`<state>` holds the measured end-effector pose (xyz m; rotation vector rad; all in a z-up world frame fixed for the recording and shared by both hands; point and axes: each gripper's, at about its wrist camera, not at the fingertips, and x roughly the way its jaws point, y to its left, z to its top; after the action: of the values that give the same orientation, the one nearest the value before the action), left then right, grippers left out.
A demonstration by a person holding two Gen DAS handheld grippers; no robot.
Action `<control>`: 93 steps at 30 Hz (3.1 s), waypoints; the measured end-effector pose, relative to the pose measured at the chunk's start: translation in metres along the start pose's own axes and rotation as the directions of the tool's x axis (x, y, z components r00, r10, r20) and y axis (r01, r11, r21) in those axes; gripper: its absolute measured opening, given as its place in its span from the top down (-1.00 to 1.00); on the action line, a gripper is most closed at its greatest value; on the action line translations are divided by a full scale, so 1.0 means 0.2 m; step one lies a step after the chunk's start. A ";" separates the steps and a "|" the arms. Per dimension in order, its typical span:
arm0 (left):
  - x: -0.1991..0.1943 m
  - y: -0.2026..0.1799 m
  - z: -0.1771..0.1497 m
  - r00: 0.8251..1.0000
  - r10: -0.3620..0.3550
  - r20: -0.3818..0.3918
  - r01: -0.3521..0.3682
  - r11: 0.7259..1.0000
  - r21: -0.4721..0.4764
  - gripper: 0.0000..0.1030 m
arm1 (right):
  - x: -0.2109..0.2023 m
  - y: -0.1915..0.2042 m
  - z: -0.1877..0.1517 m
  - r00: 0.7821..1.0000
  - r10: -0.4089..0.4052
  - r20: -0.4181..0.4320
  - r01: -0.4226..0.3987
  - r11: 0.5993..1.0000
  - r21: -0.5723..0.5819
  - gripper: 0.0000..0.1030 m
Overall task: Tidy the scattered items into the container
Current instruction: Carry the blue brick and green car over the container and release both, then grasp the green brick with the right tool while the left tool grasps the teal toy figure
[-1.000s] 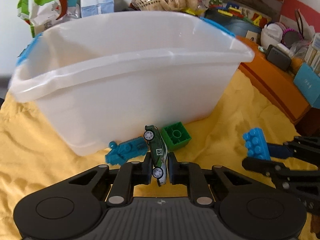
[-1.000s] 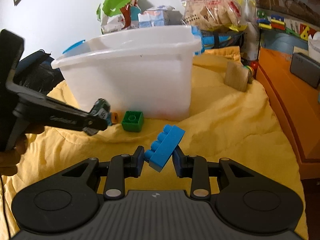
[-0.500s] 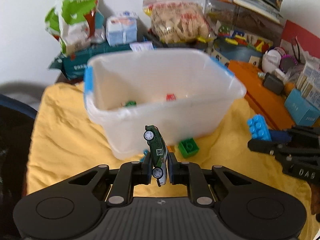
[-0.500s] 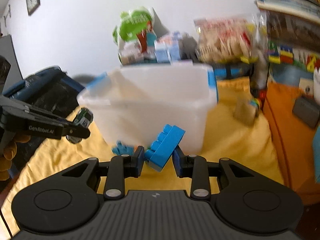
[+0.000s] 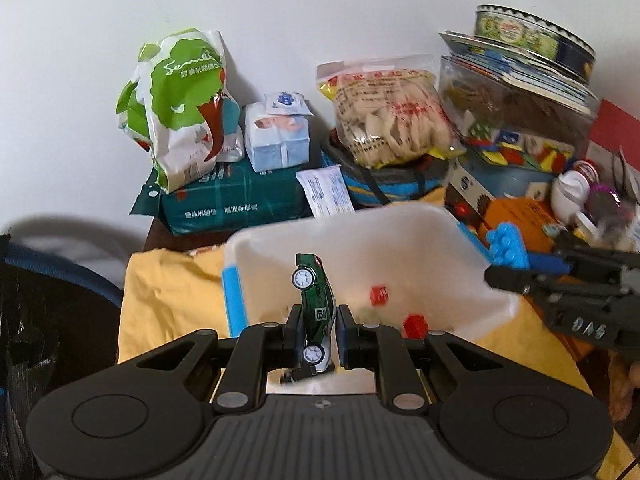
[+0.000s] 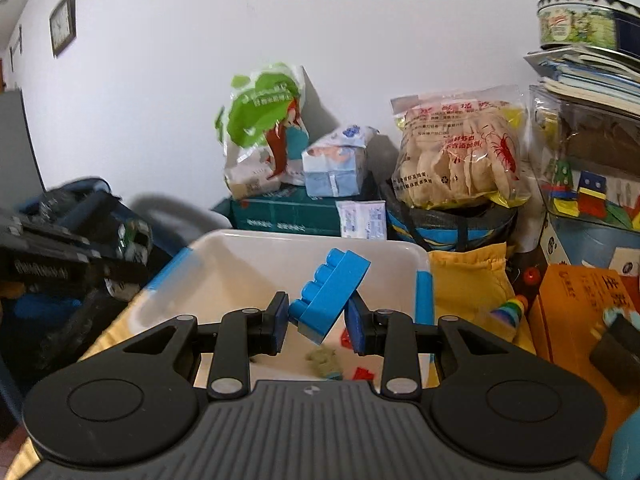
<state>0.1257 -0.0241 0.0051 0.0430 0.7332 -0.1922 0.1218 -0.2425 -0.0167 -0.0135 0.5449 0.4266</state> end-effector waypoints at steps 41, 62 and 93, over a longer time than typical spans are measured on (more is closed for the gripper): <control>0.47 -0.17 -0.65 0.992 -0.059 -0.108 0.082 0.974 0.213 -0.12 | 0.20 0.13 -0.61 0.989 -0.014 -0.148 0.001 0.996 -0.088 -0.08; 0.48 -0.13 -0.71 0.981 -0.130 -0.144 0.150 0.978 0.143 0.36 | 0.26 0.11 -0.65 0.989 -0.007 -0.150 -0.003 0.998 -0.066 -0.08; -0.10 0.00 -0.51 0.992 -0.083 -0.096 0.085 0.996 0.020 0.35 | -0.18 0.18 -0.39 0.997 0.060 -0.037 -0.060 0.998 0.006 0.34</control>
<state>0.0439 -0.0105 -0.0583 0.0440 0.8281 -0.2806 0.0401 -0.2329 -0.0611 -0.0009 0.5844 0.4846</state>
